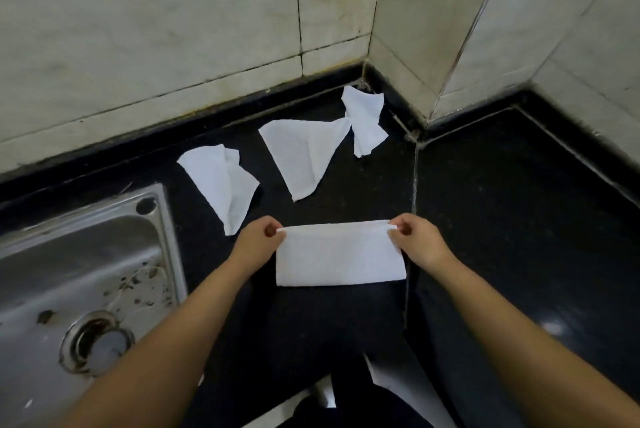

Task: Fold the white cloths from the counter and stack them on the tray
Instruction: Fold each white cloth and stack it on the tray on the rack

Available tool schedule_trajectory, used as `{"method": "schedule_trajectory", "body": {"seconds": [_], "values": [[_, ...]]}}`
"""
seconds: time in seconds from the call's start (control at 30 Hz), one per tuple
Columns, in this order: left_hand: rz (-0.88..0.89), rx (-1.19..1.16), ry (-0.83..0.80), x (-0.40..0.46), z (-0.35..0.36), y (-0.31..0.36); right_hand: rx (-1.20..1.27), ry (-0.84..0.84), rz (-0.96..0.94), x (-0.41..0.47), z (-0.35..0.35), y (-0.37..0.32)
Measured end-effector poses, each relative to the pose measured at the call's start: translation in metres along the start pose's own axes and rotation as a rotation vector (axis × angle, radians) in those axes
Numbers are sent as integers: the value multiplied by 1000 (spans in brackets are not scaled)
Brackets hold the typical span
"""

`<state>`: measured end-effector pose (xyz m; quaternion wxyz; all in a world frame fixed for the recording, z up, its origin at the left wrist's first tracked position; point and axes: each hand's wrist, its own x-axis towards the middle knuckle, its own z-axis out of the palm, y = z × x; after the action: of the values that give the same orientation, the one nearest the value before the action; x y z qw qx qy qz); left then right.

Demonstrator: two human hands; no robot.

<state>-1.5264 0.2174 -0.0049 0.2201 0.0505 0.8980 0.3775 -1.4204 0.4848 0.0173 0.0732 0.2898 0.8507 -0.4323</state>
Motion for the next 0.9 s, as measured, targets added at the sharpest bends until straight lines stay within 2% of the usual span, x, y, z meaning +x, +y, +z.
{"method": "schedule_trajectory", "body": {"seconds": [0.2,0.27,0.33,0.37,0.43,0.53,0.63,0.77,0.83,0.9], "values": [[31,326,108,27,16,5,-201,32,-7,22,16,5],[103,506,166,29,20,12,-284,64,-52,22,17,9],[263,623,171,30,29,30,-309,114,-51,17,14,11],[362,626,120,30,36,44,-311,129,-32,13,12,13],[589,637,-81,32,58,77,-367,99,20,3,11,17],[897,830,-360,31,97,116,-477,19,70,-17,17,26],[1032,1021,-405,34,119,131,-494,46,96,-29,23,31],[1010,1154,-391,37,115,135,-492,25,98,-34,24,27],[913,1023,-456,34,103,137,-361,28,123,-34,19,22],[699,774,-497,29,84,140,-173,31,149,-31,11,16]]}}
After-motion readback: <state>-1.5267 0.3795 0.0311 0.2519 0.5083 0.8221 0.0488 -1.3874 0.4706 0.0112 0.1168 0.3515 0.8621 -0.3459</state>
